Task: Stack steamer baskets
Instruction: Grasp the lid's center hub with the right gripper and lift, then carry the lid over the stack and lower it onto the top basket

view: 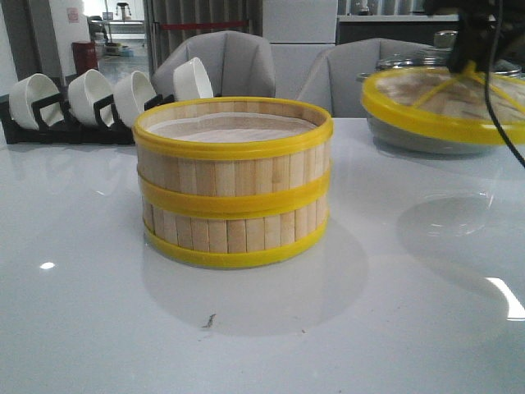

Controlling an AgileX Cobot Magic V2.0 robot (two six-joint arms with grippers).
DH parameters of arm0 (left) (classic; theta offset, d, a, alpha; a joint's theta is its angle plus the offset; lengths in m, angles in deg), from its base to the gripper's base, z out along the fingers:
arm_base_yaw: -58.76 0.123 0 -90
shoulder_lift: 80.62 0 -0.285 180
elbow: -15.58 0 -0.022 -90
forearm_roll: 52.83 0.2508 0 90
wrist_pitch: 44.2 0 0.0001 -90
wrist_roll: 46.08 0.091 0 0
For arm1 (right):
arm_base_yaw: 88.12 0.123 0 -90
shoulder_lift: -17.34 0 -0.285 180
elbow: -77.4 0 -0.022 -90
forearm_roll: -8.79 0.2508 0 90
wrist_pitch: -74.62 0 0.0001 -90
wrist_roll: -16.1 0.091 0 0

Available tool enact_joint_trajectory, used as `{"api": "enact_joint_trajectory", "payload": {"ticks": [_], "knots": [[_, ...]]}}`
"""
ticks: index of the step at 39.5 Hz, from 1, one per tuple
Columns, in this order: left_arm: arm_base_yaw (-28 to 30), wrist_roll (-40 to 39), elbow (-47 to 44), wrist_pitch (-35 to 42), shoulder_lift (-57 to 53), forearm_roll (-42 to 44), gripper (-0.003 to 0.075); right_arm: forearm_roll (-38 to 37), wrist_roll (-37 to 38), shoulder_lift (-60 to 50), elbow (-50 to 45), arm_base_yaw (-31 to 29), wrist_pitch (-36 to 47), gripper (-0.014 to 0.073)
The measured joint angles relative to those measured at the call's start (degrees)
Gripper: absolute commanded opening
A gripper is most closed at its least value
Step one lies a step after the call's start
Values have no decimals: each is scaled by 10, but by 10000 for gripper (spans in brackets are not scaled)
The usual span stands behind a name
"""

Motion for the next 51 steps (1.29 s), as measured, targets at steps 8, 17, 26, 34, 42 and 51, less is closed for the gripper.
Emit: {"api": "enact_joint_trajectory", "payload": {"ticks": [8, 17, 26, 34, 42, 51], "knots": [[0, 0, 0, 0, 0, 0, 88, 0, 0, 23, 121, 93, -25, 29], [0, 0, 0, 0, 0, 0, 88, 0, 0, 110, 238, 187, -85, 29], [0, 0, 0, 0, 0, 0, 88, 1, 0, 171, 273, 239, -108, 29], [0, 0, 0, 0, 0, 0, 88, 0, 0, 188, 275, 251, -107, 29], [0, 0, 0, 0, 0, 0, 88, -1, 0, 193, 277, 256, -104, 29], [0, 0, 0, 0, 0, 0, 88, -3, 0, 193, 278, 262, -108, 29]]}}
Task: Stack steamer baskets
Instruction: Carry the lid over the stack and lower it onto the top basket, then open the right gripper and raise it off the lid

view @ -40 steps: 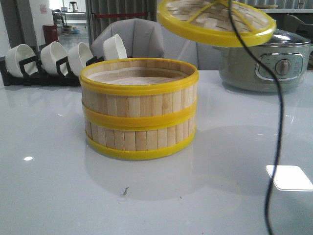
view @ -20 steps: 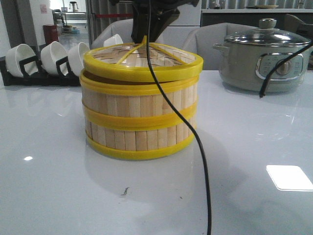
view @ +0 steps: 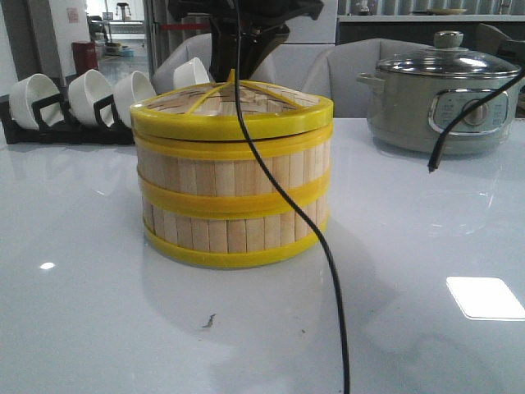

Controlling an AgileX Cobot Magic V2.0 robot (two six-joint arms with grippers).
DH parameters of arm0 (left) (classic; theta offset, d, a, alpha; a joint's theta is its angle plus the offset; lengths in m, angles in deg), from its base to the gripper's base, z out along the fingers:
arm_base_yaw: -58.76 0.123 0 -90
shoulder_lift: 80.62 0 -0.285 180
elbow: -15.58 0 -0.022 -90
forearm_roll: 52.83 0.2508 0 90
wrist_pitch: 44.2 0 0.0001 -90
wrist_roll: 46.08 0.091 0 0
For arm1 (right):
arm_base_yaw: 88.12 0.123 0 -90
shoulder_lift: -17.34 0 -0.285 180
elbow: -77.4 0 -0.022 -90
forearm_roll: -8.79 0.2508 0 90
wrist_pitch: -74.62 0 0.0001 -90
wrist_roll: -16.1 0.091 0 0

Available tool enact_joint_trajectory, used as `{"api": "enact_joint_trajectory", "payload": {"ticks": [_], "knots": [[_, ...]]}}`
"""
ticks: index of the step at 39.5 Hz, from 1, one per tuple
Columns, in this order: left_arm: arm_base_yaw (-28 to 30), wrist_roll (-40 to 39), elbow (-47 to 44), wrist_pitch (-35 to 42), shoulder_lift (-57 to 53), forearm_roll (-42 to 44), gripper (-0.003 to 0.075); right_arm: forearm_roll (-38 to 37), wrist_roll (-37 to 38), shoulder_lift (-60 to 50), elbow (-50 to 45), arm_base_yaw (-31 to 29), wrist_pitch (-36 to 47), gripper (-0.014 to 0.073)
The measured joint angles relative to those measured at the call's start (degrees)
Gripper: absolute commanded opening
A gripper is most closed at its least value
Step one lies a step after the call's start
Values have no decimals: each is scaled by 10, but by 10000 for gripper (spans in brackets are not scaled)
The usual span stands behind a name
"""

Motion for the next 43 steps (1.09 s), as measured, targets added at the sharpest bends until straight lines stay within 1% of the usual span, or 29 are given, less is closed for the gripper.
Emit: {"api": "enact_joint_trajectory", "payload": {"ticks": [12, 37, 39, 42, 43], "knots": [[0, 0, 0, 0, 0, 0, 88, -1, 0, 0, 3, 0, -14, 29], [0, 0, 0, 0, 0, 0, 88, -2, 0, 0, 4, 1, -16, 34], [0, 0, 0, 0, 0, 0, 88, -2, 0, 0, 4, 1, -16, 60], [0, 0, 0, 0, 0, 0, 88, -2, 0, 0, 4, 1, -16, 167], [0, 0, 0, 0, 0, 0, 88, -2, 0, 0, 4, 1, -16, 226]]}}
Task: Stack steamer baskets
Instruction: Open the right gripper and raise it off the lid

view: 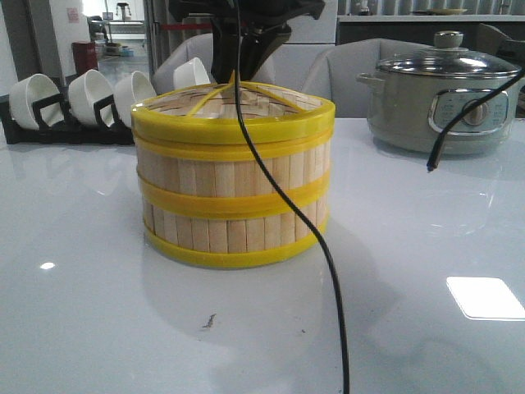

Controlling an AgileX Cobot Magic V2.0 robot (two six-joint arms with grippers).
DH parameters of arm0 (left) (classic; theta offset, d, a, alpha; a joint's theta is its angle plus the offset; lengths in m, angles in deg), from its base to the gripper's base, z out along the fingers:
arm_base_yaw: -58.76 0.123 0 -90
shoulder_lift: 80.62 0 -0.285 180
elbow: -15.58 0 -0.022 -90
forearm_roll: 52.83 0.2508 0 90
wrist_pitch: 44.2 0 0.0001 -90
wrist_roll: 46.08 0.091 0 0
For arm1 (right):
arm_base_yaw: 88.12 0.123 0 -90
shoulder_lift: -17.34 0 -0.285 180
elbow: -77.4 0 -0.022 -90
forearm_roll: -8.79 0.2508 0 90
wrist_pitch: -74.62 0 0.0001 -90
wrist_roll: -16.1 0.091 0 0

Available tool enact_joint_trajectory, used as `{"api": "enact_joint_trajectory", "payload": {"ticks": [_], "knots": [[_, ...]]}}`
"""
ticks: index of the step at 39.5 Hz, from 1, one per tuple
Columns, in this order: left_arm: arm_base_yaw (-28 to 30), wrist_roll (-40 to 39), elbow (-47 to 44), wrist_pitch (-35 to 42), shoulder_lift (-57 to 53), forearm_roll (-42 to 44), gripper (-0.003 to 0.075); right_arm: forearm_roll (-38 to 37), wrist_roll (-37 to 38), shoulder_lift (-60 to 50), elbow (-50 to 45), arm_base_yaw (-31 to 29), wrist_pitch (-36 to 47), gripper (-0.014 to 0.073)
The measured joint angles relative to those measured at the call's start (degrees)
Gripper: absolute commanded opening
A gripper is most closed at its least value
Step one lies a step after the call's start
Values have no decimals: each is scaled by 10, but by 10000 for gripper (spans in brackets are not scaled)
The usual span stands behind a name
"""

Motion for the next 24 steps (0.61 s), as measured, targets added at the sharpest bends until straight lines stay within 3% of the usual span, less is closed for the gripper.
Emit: {"api": "enact_joint_trajectory", "payload": {"ticks": [3, 6, 24], "knots": [[0, 0, 0, 0, 0, 0, 88, 0, 0, 0, 0, 0, 0, 388], [0, 0, 0, 0, 0, 0, 88, 0, 0, 0, 0, 0, -4, 471], [0, 0, 0, 0, 0, 0, 88, 0, 0, -25, 0, 0, 37, 471]]}}
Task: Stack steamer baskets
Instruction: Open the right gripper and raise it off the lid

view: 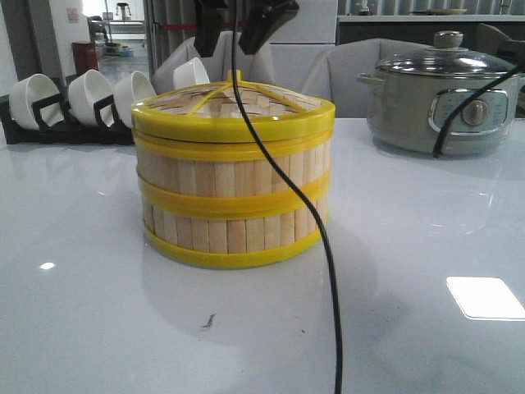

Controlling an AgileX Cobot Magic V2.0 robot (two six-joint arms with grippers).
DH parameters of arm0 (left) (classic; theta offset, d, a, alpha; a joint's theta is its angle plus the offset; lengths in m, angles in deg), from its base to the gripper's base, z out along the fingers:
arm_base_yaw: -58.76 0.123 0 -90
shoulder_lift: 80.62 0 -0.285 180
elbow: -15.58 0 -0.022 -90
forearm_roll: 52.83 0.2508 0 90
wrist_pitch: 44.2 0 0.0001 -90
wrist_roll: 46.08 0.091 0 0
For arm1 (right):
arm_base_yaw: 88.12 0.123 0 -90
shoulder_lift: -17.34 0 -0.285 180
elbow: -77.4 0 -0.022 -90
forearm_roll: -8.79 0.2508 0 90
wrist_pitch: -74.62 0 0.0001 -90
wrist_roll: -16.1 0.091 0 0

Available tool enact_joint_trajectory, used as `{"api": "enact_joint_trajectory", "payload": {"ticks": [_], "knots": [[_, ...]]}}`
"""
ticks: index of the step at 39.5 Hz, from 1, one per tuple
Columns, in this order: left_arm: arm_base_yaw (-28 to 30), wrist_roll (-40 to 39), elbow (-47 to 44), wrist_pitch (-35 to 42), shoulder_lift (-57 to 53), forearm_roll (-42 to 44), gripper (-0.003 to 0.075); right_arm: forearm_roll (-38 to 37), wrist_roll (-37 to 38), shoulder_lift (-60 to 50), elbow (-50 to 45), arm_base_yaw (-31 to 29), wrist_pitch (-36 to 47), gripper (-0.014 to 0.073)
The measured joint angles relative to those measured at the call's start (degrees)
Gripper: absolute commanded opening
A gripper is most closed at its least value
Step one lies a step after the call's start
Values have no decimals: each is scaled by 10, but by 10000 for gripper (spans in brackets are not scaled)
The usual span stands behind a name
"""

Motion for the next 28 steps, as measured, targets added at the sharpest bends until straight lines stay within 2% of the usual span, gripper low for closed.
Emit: {"api": "enact_joint_trajectory", "payload": {"ticks": [7, 17, 22, 28], "knots": [[0, 0, 0, 0, 0, 0, 88, -21, 0, -27, 0, -11, 25, 471], [0, 0, 0, 0, 0, 0, 88, -43, 0, -91, -26, -72, 37, 471], [0, 0, 0, 0, 0, 0, 88, -45, 0, -155, -96, -107, 71, 471], [0, 0, 0, 0, 0, 0, 88, -45, 0, -255, -238, -144, 135, 471]]}}
